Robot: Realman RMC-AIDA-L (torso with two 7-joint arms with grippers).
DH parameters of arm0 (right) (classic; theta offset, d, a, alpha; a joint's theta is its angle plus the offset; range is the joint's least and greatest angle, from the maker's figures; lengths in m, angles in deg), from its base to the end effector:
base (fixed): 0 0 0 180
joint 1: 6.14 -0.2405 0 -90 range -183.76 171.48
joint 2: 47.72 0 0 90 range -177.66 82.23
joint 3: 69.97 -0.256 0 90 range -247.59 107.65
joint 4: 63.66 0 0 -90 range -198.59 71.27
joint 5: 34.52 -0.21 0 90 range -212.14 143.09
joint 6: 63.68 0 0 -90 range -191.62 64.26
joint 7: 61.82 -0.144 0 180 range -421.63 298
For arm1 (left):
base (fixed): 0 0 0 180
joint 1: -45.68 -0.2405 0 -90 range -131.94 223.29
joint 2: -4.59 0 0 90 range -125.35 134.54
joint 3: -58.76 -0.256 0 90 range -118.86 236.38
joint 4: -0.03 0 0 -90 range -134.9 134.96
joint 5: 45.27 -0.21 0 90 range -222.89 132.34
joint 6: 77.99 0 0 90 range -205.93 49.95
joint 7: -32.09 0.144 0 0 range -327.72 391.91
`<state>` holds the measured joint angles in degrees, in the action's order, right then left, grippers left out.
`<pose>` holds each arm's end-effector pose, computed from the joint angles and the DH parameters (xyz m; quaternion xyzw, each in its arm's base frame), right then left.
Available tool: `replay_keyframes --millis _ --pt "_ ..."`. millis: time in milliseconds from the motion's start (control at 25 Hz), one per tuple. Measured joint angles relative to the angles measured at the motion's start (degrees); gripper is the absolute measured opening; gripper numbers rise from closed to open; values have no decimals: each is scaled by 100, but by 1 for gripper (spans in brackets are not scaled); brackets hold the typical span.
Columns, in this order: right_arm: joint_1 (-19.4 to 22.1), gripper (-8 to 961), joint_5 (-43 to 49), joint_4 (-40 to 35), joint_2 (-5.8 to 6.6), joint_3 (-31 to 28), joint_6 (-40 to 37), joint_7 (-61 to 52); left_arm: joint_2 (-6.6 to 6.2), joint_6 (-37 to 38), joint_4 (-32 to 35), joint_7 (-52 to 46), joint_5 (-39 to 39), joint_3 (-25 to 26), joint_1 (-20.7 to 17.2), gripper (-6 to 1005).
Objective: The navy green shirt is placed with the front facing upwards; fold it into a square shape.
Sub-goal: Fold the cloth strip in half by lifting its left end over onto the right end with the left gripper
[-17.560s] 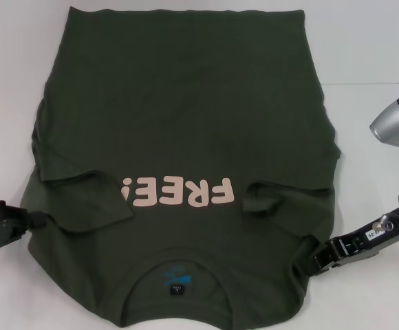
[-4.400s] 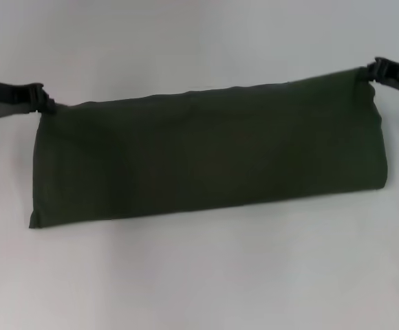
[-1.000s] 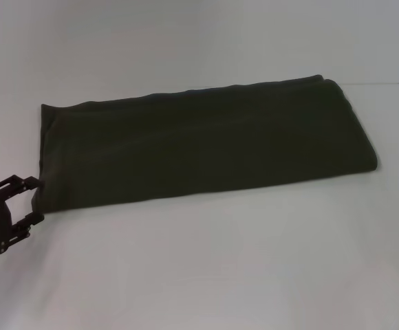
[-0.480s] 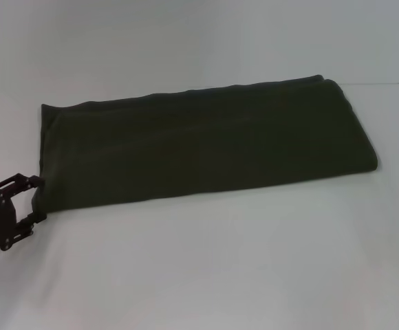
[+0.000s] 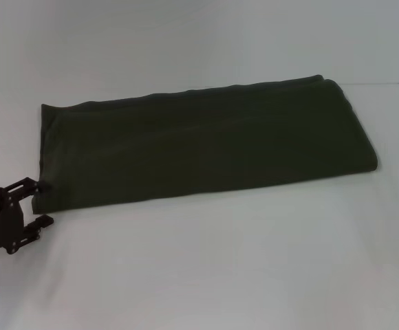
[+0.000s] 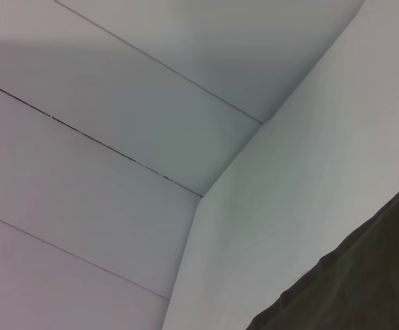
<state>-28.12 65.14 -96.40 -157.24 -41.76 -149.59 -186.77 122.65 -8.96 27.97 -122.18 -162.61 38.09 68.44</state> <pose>0.3391 0.3218 0.1077 -0.6534 0.5998 0.4270 0.1762 -0.3767 0.3052 0.0167 -0.3775 -0.8340 -0.3796 0.1339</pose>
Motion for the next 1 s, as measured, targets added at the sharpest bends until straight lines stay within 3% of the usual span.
replay_keyframes --millis 1000 --pt "59 912 -34 13 -4 -4 -35 -20 51 -701 13 -40 14 -274 326 705"
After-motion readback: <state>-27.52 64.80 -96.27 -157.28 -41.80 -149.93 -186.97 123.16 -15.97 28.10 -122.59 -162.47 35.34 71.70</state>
